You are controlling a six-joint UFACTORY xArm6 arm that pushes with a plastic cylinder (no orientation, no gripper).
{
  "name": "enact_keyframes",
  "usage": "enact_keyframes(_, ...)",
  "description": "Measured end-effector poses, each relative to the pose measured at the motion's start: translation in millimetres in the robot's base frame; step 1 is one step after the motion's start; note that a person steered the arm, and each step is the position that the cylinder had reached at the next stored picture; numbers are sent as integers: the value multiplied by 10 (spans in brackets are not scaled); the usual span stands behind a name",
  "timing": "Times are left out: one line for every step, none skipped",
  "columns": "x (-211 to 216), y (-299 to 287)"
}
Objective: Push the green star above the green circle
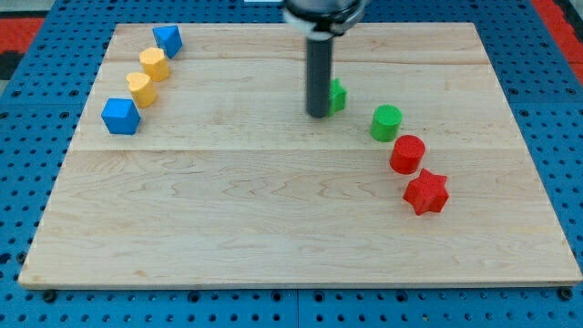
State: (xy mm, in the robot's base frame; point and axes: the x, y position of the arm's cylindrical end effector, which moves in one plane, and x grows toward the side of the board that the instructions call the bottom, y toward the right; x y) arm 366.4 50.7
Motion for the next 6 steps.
enact_keyframes(-81, 120)
enact_keyframes(-29, -528)
enact_keyframes(-372, -483)
enact_keyframes(-379, 46)
enact_keyframes(-379, 201)
enact_keyframes(-393, 213)
